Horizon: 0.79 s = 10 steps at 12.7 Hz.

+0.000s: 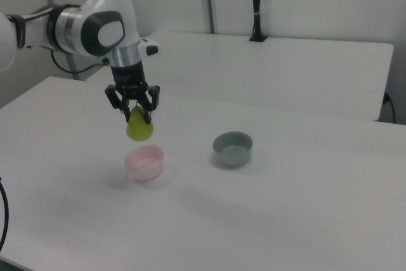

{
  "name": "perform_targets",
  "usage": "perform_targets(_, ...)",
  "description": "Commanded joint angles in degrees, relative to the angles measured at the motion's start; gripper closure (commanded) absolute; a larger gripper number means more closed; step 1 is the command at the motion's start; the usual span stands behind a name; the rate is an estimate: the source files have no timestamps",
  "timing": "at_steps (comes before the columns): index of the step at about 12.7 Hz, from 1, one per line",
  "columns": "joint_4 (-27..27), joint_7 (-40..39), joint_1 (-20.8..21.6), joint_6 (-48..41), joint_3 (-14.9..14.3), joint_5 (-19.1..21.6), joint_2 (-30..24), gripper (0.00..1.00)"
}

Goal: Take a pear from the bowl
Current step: 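Close the gripper on the pear and lift it out of the bowl, then carry the held pear away from the pink bowl and lower it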

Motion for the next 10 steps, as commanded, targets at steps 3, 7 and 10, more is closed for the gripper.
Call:
perform_targets(3, 4.35, 0.99, -3.65, -9.12, -0.03, 0.72, -4.93, 1.0)
perform_targets(7, 4.27, -0.14, -8.3, -9.64, -0.21, 0.37, -6.87, 1.0)
perform_targets(10, 3.92, -11.87, -13.83, -11.83, -0.38, 0.11, -9.15, 1.0)
